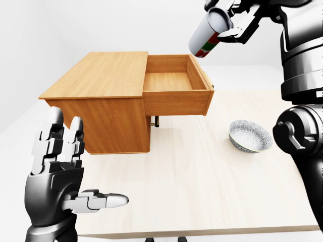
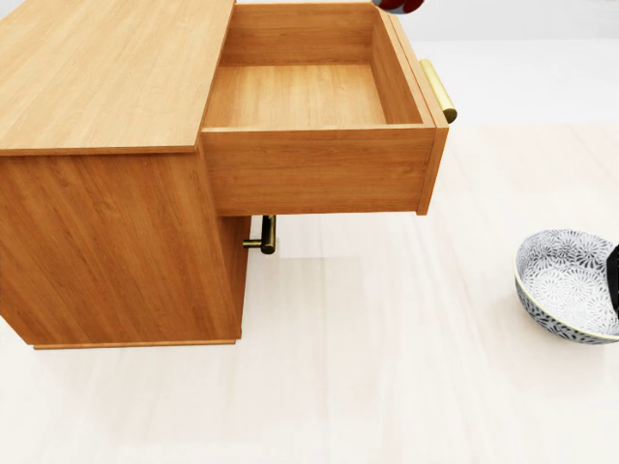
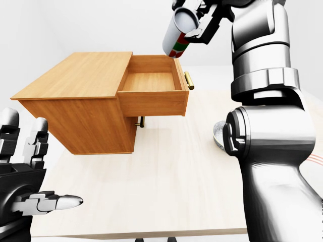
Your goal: Put the ketchup in the top drawer of the cabinet.
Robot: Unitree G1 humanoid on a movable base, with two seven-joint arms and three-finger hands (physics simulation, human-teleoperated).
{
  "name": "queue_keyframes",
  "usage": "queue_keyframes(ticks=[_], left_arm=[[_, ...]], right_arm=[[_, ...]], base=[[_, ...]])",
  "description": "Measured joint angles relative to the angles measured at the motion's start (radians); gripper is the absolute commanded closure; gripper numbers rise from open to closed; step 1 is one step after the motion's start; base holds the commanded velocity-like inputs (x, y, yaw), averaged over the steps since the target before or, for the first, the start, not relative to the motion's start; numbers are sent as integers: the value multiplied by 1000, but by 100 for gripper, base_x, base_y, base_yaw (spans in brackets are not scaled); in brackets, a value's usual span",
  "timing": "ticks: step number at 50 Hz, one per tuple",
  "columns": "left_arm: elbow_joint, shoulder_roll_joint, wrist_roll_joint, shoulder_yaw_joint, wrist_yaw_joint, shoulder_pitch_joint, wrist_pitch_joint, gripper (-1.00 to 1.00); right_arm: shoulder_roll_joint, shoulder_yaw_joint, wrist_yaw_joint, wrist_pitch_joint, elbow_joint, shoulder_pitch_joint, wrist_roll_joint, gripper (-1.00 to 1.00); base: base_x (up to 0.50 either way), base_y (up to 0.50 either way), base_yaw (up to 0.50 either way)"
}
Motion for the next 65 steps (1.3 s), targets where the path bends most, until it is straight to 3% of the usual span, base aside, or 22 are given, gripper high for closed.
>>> queue_keyframes(ticks=[29, 65], left_arm=[[6, 1, 4, -5, 0, 2, 0, -100], [5, 4, -3, 2, 4, -5, 0, -100]], right_arm=[[-6, -13, 0, 0, 30, 118, 67, 100], [41, -20, 0, 0, 76, 94, 78, 100]], base=[[0, 0, 0], [0, 0, 0]])
